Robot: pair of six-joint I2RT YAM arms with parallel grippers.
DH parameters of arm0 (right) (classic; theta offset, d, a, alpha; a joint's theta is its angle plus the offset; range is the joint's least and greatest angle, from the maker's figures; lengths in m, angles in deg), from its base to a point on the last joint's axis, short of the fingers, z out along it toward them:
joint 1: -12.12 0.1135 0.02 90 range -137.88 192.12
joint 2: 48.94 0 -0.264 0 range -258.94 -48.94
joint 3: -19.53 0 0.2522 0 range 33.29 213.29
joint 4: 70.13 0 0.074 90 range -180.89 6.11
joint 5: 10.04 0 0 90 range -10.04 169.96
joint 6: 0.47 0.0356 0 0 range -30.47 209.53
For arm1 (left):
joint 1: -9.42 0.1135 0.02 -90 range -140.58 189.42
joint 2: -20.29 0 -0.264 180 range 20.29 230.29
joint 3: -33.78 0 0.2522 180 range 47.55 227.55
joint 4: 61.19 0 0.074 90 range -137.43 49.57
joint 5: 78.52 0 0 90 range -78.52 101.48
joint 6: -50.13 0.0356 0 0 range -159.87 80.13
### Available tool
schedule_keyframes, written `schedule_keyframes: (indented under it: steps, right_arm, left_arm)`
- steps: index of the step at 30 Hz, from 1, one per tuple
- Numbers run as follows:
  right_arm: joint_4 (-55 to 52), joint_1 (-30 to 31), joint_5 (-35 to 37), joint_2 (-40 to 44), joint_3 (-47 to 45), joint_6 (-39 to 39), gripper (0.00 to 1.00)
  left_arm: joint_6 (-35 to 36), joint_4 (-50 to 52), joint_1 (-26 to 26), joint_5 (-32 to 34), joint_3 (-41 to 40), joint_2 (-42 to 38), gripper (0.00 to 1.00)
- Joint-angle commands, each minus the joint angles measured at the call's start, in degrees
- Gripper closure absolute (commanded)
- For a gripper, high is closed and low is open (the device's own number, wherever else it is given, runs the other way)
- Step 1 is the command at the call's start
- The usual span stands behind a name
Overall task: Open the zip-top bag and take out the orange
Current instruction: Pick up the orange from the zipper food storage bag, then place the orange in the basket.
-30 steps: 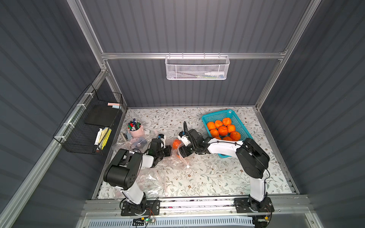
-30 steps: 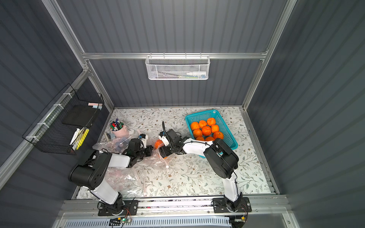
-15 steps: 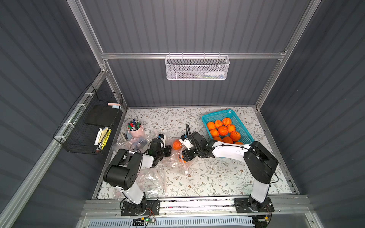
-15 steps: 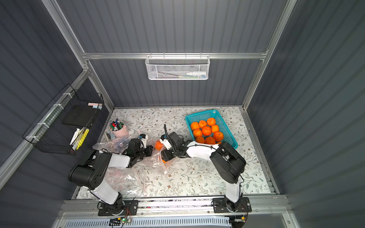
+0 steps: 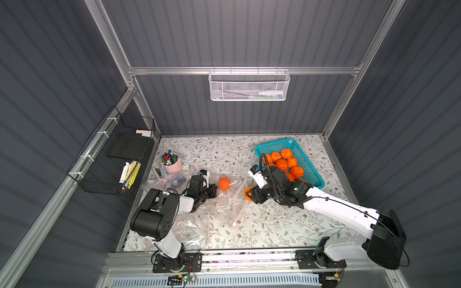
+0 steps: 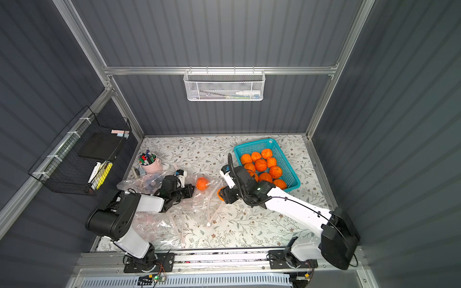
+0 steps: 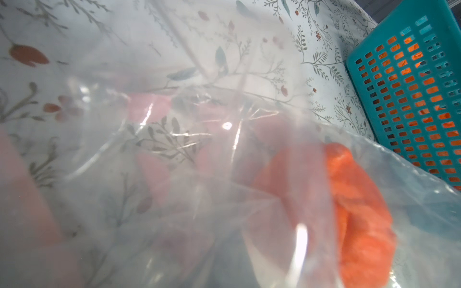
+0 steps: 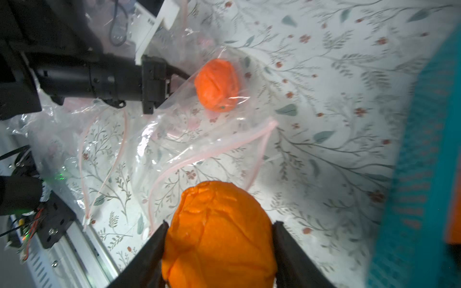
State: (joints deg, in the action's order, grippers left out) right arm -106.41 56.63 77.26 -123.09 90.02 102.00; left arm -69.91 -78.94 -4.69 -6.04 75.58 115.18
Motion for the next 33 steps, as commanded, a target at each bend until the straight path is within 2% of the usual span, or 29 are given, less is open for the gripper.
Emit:
schedule_keyframes:
  steps: [1, 6, 10, 14, 20, 33]
  right_arm:
    - [-8.3, -6.9, 6.9, 3.2, 2.1, -1.8, 0.47]
    - [-11.7, -17.5, 12.3, 6.3, 0.9, 2.9, 0.47]
    - [-11.8, -22.6, 11.6, 6.4, -1.4, 4.9, 0.47]
    - [-13.8, -23.4, 14.4, 5.0, -1.6, 4.9, 0.47]
    - [-19.4, -23.4, 16.6, -2.2, 0.7, 6.2, 0.47]
    - [-19.8, -23.6, 23.8, -13.2, 3.0, 6.9, 0.47]
  left_arm:
    - [0.2, 9.3, -0.4, 1.2, -2.8, 0.9, 1.00]
    - [0.2, 9.4, -0.4, 1.1, -2.6, 0.9, 1.00]
    - [0.3, 9.4, -0.4, 1.1, -2.5, 1.2, 1.00]
    - [0.3, 9.3, -0.4, 1.1, -2.5, 1.2, 1.00]
    - [0.2, 9.4, -0.4, 1.1, -2.5, 1.2, 1.00]
    - [0.4, 9.3, -0.4, 1.3, -2.2, 1.8, 1.00]
